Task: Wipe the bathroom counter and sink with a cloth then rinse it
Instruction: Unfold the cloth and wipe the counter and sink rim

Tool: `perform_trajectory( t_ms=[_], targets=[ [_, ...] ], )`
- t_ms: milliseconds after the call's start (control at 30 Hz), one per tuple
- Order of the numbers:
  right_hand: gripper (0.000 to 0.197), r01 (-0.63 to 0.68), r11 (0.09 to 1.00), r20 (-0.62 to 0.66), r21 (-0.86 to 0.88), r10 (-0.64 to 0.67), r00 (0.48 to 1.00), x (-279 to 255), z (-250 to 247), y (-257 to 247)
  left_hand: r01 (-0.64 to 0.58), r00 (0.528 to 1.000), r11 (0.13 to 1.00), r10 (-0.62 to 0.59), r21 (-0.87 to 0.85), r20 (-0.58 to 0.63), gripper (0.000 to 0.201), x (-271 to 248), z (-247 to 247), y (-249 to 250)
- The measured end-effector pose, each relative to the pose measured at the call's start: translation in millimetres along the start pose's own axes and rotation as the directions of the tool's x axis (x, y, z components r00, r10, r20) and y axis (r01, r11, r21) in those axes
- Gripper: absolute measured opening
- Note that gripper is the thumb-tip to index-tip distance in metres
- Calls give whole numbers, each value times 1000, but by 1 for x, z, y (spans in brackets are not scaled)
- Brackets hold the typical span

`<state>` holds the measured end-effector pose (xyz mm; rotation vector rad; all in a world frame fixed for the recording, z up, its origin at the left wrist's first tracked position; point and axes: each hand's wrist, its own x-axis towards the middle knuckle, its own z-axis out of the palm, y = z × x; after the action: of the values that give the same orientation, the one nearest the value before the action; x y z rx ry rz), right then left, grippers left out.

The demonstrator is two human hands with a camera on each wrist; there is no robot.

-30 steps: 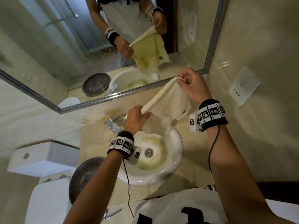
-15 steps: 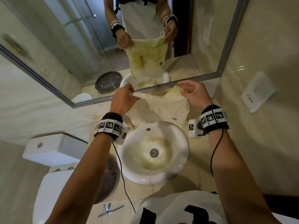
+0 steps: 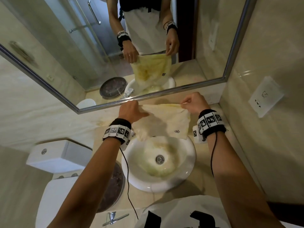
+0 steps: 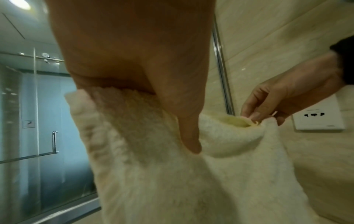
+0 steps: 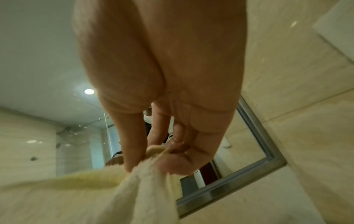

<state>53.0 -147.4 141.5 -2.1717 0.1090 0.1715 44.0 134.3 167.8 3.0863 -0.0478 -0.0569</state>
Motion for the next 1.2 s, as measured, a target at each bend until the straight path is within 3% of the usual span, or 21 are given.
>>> perform_trajectory(
  t_ms=[200, 333, 433, 600, 733, 867, 1067, 1200],
  targets=[
    [9, 25, 1000, -218, 3, -24, 976, 5, 0, 5, -51, 977, 983, 86, -177, 196, 32, -3, 8, -16],
    [9, 76, 996, -284, 55, -58, 957, 5, -6, 5, -70, 951, 973, 132, -220, 280, 19, -10, 14, -23],
    [8, 102, 990, -321, 94, -67, 945, 6, -8, 6, -80, 960, 962, 145, -260, 239, 16, -15, 20, -27],
    [5, 121, 981, -407, 152, -50, 912, 4, -9, 2, -18, 985, 965, 62, -260, 163, 18, -18, 23, -35],
    [3, 107, 967, -419, 232, 0, 908, 3, -1, -8, 73, 991, 916, -20, -395, 136, 16, -21, 18, -23],
    [6, 83, 950, -299, 302, 11, 954, 1, 22, -22, 165, 980, 716, -41, -679, 195, 20, -27, 17, 14],
    [12, 87, 926, -155, 368, -31, 987, -1, 48, -31, 321, 939, 193, -189, -927, 286, 14, -30, 12, 54],
    [10, 126, 910, -56, 394, -113, 992, -7, 48, -38, 300, 947, 36, -128, -953, 293, 8, -29, 5, 58]
  ],
)
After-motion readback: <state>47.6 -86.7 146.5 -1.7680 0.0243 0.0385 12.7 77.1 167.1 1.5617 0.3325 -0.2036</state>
